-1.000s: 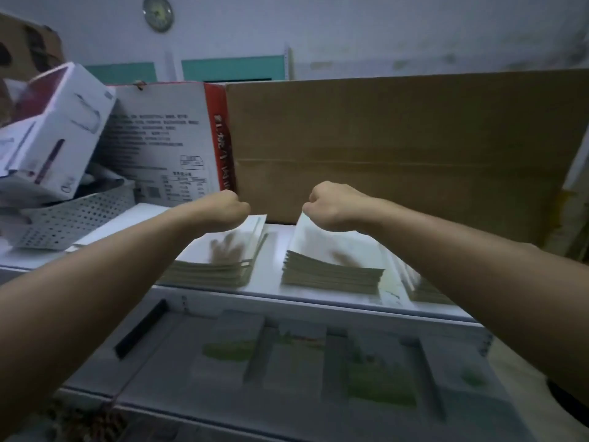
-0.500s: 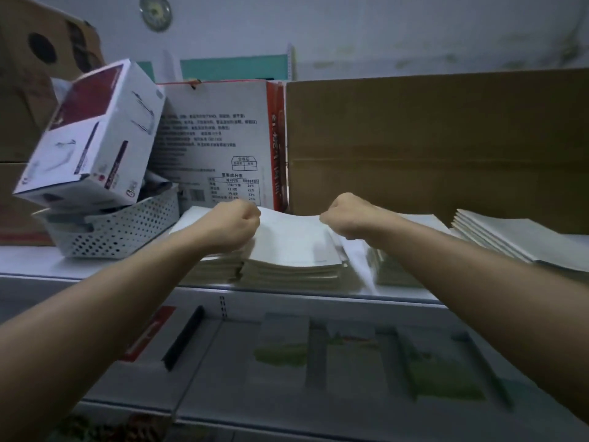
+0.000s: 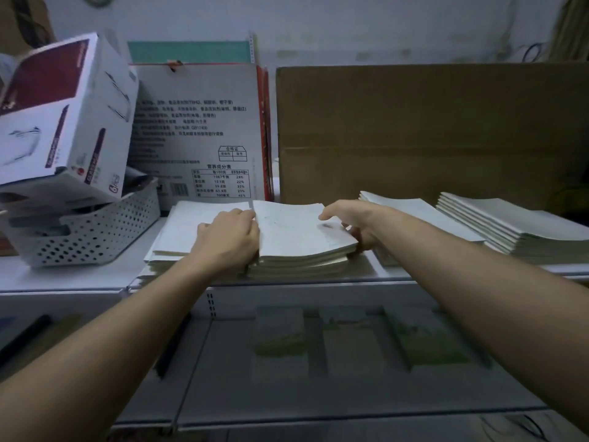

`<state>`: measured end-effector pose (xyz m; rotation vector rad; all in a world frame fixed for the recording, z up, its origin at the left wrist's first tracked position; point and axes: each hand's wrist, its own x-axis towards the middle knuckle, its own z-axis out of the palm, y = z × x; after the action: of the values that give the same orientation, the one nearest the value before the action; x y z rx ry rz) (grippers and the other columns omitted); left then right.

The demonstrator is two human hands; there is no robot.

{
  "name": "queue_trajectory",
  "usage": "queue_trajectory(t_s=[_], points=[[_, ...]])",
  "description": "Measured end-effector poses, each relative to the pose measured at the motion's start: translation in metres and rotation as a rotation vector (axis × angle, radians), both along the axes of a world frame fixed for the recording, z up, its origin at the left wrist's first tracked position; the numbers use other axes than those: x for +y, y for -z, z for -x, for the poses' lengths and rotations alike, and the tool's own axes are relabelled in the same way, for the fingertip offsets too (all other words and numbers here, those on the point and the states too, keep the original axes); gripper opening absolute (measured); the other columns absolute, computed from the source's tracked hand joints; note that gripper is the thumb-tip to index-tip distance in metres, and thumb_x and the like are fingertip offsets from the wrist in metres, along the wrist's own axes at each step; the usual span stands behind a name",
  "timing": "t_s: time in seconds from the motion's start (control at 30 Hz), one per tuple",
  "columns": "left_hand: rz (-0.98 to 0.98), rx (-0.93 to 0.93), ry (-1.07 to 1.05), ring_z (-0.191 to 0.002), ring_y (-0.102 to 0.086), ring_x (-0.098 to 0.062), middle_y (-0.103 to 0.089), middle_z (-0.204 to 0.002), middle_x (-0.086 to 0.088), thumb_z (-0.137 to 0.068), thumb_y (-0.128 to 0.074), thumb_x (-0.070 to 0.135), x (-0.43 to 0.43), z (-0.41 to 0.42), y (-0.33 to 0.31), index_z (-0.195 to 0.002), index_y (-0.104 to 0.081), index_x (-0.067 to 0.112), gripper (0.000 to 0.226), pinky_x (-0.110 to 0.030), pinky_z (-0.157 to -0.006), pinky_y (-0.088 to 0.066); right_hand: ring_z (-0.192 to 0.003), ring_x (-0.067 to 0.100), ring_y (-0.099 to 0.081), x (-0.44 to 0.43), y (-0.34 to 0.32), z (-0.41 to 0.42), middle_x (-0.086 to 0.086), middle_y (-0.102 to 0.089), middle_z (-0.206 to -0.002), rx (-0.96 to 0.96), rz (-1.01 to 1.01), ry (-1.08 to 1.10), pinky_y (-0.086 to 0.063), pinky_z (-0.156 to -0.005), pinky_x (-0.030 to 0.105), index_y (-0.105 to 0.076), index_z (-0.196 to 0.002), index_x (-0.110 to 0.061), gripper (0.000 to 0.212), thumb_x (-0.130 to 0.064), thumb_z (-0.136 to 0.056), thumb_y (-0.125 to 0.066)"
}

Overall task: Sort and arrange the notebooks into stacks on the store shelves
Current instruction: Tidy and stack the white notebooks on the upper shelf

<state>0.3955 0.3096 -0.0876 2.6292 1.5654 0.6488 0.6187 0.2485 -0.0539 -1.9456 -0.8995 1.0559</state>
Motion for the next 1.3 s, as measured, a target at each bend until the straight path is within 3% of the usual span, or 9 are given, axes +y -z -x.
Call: queue_trajectory(t_s=[0.13, 0.27, 0.4, 0.67, 0.9, 1.0, 1.1, 1.2, 1.3], points=[[-0.017, -0.012, 0.001, -0.118, -0.053, -0.029, -0.061, -0.131, -0.006, -0.106, -0.029, 0.028, -0.004, -0.001, 0.001, -0.120, -0.059, 0.018, 0.035, -0.056, -0.100, -0.038, -0.079, 0.026, -0.073, -0.004, 0.000, 0.003, 0.013, -0.070, -0.115, 0.130, 0.028, -0.013, -0.060, -0.071, 0.035, -0.057, -0.127, -0.010, 0.065, -0.032, -0.072, -0.082], [-0.039, -0.004, -0.011, -0.112, -0.053, -0.030, -0.062, -0.122, -0.006, -0.101, -0.038, 0.019, -0.004, 0.000, 0.003, -0.115, -0.058, 0.018, 0.024, -0.055, -0.095, -0.041, -0.059, 0.022, -0.065, -0.003, -0.005, 0.008, 0.008, -0.068, -0.078, 0.141, 0.043, -0.038, -0.056, -0.065, 0.033, -0.058, -0.117, -0.011, 0.051, -0.035, -0.077, -0.079], [-0.063, -0.025, -0.008, -0.109, -0.053, -0.029, -0.061, -0.117, -0.005, -0.102, -0.031, 0.019, -0.002, 0.003, 0.005, -0.113, -0.058, 0.018, 0.029, -0.052, -0.091, -0.040, -0.078, 0.026, -0.066, -0.001, -0.010, 0.016, 0.009, -0.067, -0.100, 0.101, 0.021, -0.090, -0.053, -0.084, 0.041, -0.059, -0.122, -0.017, 0.058, -0.035, -0.070, -0.079], [-0.090, -0.007, 0.006, -0.110, -0.053, -0.028, -0.062, -0.120, -0.004, -0.103, -0.028, 0.021, 0.002, 0.015, 0.008, -0.117, -0.058, 0.018, 0.032, -0.048, -0.089, -0.037, -0.072, 0.025, -0.075, -0.003, -0.007, 0.024, 0.009, -0.077, -0.089, 0.266, -0.051, -0.110, -0.057, -0.052, 0.028, -0.064, -0.114, -0.006, 0.025, -0.014, -0.091, -0.069], [-0.084, 0.027, 0.020, -0.122, -0.053, -0.028, -0.060, -0.136, -0.005, -0.106, -0.028, 0.026, 0.004, 0.021, 0.006, -0.135, -0.055, 0.018, 0.040, -0.051, -0.100, -0.038, -0.077, 0.027, -0.077, -0.007, -0.004, 0.027, 0.012, -0.078, -0.097, 0.275, -0.119, -0.081, -0.057, -0.049, 0.029, -0.063, -0.120, -0.005, 0.029, -0.010, -0.092, -0.069], [-0.022, -0.007, 0.010, -0.126, -0.053, -0.031, -0.060, -0.142, -0.006, -0.106, -0.029, 0.027, 0.012, 0.022, 0.002, -0.140, -0.053, 0.020, 0.042, -0.049, -0.104, -0.039, -0.082, 0.030, -0.077, -0.015, -0.018, 0.015, 0.012, -0.078, -0.098, 0.233, -0.252, -0.070, -0.061, -0.061, 0.036, -0.065, -0.117, -0.002, 0.031, -0.011, -0.088, -0.073], [0.133, -0.201, 0.065, -0.129, -0.053, -0.033, -0.056, -0.147, -0.014, -0.107, -0.029, 0.052, 0.012, 0.022, -0.018, -0.137, -0.055, 0.014, 0.055, -0.044, -0.108, -0.040, -0.094, 0.030, -0.075, -0.028, -0.033, -0.005, 0.007, -0.078, -0.103, 0.126, -0.400, -0.071, -0.059, -0.089, 0.047, -0.073, -0.109, -0.004, 0.036, -0.020, -0.078, -0.081], [0.394, -0.633, 0.255, -0.140, -0.047, -0.029, -0.046, -0.157, -0.010, -0.079, -0.031, 0.096, -0.003, 0.003, -0.040, -0.152, -0.044, 0.015, 0.109, -0.051, -0.117, -0.032, -0.091, 0.029, -0.075, -0.044, -0.037, -0.017, 0.010, -0.077, -0.103, 0.192, -0.590, -0.116, -0.062, -0.078, 0.038, -0.069, -0.112, -0.001, 0.026, -0.006, -0.087, -0.072], [0.678, -1.047, 0.453, -0.122, -0.065, -0.025, -0.068, -0.135, -0.005, -0.085, -0.060, 0.074, -0.018, -0.037, -0.042, -0.138, -0.058, 0.018, 0.078, -0.046, -0.104, -0.047, -0.080, 0.022, -0.075, -0.051, -0.028, -0.016, 0.007, -0.077, -0.093, 0.241, -0.740, -0.140, -0.061, -0.067, 0.030, -0.066, -0.111, -0.002, 0.026, 0.001, -0.085, -0.071]])
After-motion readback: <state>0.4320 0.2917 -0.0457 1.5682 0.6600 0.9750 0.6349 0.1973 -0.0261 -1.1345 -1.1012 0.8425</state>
